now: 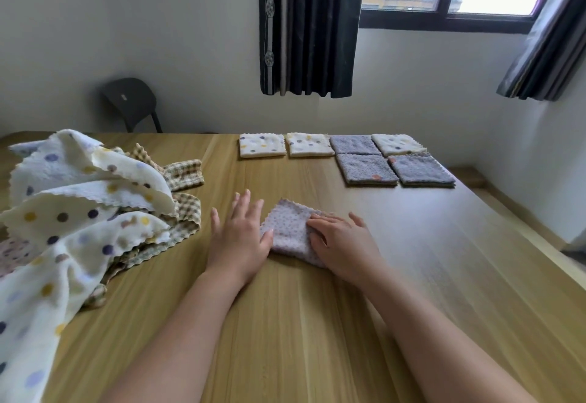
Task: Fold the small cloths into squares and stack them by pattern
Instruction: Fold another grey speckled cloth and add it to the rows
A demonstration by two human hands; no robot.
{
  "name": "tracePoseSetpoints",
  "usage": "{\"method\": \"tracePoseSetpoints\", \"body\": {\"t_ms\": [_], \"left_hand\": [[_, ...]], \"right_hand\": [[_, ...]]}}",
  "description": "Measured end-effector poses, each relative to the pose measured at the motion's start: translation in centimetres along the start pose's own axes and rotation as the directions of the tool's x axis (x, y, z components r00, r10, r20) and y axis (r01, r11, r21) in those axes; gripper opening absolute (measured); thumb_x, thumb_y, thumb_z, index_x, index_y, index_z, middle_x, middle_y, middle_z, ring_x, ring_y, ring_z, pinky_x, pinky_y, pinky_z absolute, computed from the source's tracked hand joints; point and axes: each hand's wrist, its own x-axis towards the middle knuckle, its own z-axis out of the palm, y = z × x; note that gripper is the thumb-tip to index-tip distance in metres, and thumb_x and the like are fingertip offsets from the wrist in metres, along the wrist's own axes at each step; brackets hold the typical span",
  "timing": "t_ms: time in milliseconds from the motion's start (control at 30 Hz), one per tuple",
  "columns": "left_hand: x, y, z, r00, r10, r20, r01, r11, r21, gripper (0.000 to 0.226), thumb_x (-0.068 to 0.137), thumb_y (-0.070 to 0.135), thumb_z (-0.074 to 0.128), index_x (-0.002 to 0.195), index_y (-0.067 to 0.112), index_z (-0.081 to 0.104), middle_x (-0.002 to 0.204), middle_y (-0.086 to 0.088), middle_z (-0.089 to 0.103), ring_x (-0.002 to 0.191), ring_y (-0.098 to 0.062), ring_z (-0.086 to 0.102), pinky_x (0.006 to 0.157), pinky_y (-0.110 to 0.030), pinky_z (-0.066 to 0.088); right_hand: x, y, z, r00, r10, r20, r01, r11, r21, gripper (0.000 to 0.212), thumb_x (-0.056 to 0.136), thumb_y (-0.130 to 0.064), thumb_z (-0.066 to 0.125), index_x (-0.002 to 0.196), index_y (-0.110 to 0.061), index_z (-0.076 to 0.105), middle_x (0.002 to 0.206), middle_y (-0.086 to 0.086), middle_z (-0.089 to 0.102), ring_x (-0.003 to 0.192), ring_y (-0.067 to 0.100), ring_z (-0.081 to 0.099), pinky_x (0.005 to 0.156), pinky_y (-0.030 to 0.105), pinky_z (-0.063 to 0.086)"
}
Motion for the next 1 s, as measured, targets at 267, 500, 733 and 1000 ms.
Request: {"method": "tracePoseSetpoints", "body": {"t_ms": [267,500,733,1000], "left_hand": [[-1.1,0.7,0.3,0.995,0.097,-0.011,-0.097,0.971,-0.217,0.047,0.098,0.027,0.043,0.145,0.022,0.04,0.154,0.002,0.033,0.143,-0.013,0.026,0.116,-0.038,0.017],[-1.7,-1.3,-2.5,0.966,-0.197,0.169,0.252,0.869,-0.426,0.016,0.088,0.016,0.055,0.079,0.024,0.067,0.07,0.007,0.067,0.057,-0.011,0.057,0.055,-0.023,0.043],[-1.6,-0.8,-4.0,0.76,-0.055,0.648,0.606,0.422,-0.675,0.007,0.094,0.008,0.046,0.097,0.01,0.052,0.056,-0.005,0.056,0.033,-0.009,0.033,0.035,-0.012,0.019],[-0.3,-0.8,-4.6,0.601,0.098,0.793,0.634,0.545,-0.549,0.018,0.092,0.007,0.043,0.079,0.016,0.033,0.06,-0.009,0.056,0.036,-0.009,0.03,0.035,-0.013,0.02]], "right_hand": [[-0.1,-1.1,0.3,0.99,-0.128,0.053,0.119,0.98,0.16,0.041,0.098,-0.015,0.039,0.138,-0.013,0.048,0.151,0.002,0.039,0.145,0.017,0.022,0.115,0.023,0.01],[-0.1,-1.0,-0.5,0.993,-0.107,0.057,0.088,0.959,0.269,0.04,0.084,-0.012,0.04,0.115,-0.022,0.063,0.135,-0.009,0.055,0.125,0.016,0.048,0.1,0.035,0.043],[0.1,-1.5,0.3,0.996,-0.084,-0.001,0.082,0.959,0.27,0.033,0.097,-0.008,0.038,0.12,-0.013,0.06,0.134,0.0,0.056,0.13,0.015,0.041,0.104,0.021,0.027],[0.2,-1.4,0.9,0.999,-0.042,-0.002,0.041,0.955,0.294,0.035,0.096,-0.005,0.038,0.121,-0.016,0.06,0.137,-0.003,0.055,0.137,0.012,0.037,0.107,0.017,0.023]]}}
